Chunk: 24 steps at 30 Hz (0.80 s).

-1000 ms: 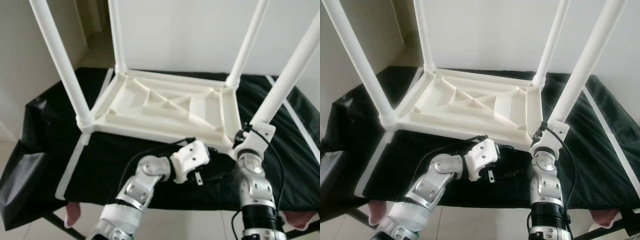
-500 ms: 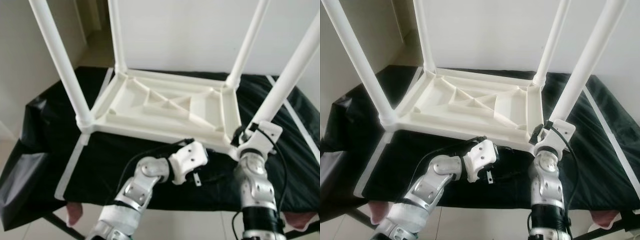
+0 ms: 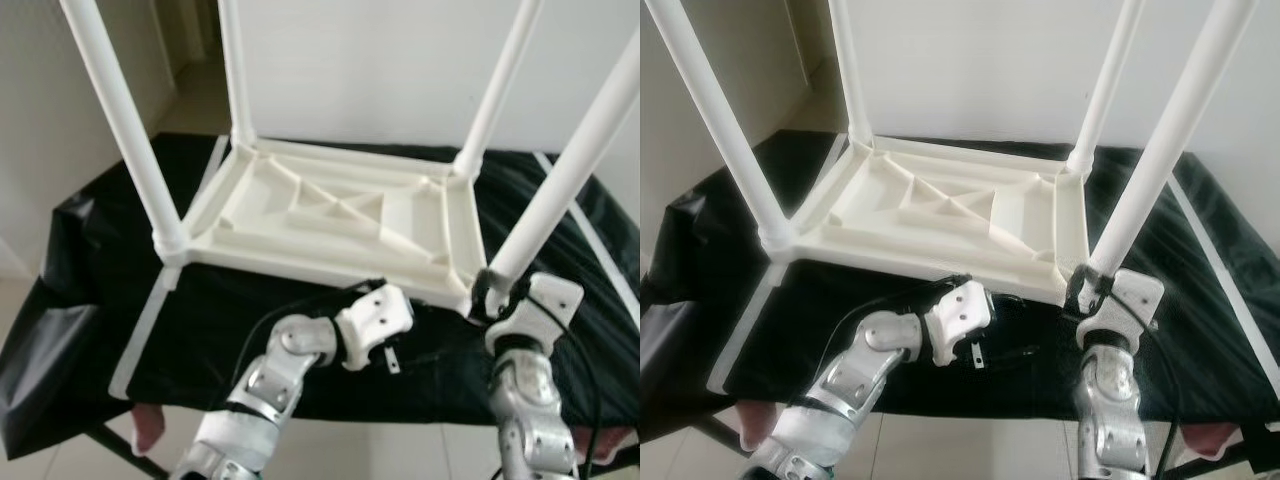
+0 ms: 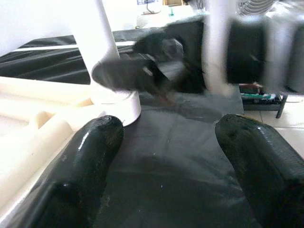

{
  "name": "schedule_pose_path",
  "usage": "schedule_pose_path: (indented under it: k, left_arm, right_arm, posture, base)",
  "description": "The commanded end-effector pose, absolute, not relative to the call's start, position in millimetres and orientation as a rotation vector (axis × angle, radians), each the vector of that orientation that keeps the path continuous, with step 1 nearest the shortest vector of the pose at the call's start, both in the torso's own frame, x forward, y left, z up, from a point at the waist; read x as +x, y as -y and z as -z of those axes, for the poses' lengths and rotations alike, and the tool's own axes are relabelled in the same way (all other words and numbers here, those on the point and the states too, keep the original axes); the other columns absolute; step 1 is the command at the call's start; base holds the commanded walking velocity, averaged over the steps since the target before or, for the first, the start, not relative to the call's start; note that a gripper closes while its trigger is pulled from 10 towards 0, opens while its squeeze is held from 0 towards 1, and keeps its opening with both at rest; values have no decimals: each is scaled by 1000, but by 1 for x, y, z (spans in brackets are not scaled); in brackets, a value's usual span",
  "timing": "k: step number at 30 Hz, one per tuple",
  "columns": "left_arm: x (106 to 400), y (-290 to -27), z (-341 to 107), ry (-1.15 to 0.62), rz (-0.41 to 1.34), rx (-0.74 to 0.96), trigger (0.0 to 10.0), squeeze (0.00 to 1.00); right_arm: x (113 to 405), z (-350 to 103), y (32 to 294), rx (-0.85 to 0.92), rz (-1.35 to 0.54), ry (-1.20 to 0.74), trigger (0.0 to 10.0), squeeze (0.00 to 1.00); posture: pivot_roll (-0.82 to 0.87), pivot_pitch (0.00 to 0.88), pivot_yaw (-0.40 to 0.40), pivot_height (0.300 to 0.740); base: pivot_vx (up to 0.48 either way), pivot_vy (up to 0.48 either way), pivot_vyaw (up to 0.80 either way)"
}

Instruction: Building children table

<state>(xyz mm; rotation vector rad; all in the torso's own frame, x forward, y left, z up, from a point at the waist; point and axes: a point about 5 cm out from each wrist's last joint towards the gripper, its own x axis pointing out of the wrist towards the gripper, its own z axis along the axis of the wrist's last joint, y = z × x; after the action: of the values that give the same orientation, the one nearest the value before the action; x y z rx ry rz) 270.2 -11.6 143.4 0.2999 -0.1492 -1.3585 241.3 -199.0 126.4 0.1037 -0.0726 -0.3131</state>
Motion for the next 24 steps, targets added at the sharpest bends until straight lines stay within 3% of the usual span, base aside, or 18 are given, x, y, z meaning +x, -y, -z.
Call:
schedule_pose_path:
  k: [1, 16, 24]
  left_arm:
    - [274, 9, -146, 169, 1254, 304, 10000, 0]
    - [310, -14, -150, 161, 1172, 533, 10000, 0]
    - [348, -26, -160, 89, 986, 654, 10000, 0]
  right_arm:
    - [237, -129, 196, 111, 278, 86, 10000, 0]
    - [237, -119, 200, 89, 239, 38, 10000, 0]
    - [235, -118, 217, 59, 325, 30, 10000, 0]
  posture:
    - [-52, 0, -25, 740]
    - [-55, 0, -21, 740]
    - [-59, 0, -22, 740]
  base:
    - [0, 0, 0]
    - [0, 0, 0]
    - [0, 0, 0]
